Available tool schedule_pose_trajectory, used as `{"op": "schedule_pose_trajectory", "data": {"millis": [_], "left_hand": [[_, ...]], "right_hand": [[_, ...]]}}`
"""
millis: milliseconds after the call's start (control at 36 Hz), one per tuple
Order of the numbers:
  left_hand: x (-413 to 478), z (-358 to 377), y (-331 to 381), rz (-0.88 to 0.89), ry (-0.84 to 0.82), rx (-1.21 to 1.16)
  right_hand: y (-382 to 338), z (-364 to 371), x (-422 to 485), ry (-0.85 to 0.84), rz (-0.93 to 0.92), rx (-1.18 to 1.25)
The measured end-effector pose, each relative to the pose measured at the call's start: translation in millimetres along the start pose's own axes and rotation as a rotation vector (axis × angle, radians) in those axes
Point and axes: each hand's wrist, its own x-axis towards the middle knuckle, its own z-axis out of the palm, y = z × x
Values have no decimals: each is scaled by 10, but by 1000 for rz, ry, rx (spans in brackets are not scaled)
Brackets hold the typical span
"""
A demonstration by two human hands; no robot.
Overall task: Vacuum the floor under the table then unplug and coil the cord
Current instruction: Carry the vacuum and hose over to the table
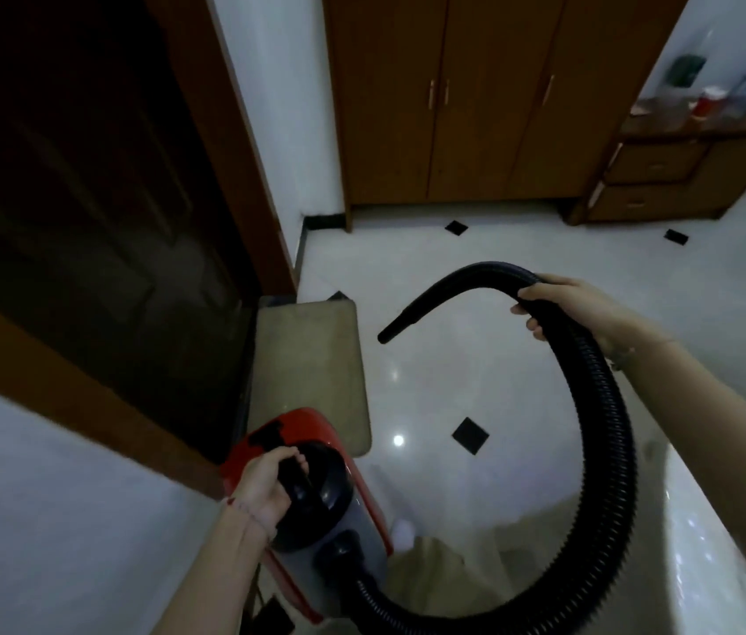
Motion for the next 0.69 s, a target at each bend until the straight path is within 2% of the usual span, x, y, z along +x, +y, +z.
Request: {"op": "schedule_pose_trajectory", "data": {"millis": [111, 194, 333, 472, 694], "left_hand": [[339, 630, 404, 1, -16, -66], [593, 1113, 731, 9, -48, -117], [1125, 1948, 1165, 67, -55, -47], [1813, 2727, 1514, 113, 0, 28], [2648, 3651, 1814, 27, 149, -127]], "right_hand": [[-423, -235, 664, 1, 2, 61], [-686, -392, 1124, -58, 22, 103], [-1109, -653, 1965, -91, -22, 42], [-1386, -878, 2929, -125, -56, -108], [-1967, -1105, 4543, -254, 29, -224]]}}
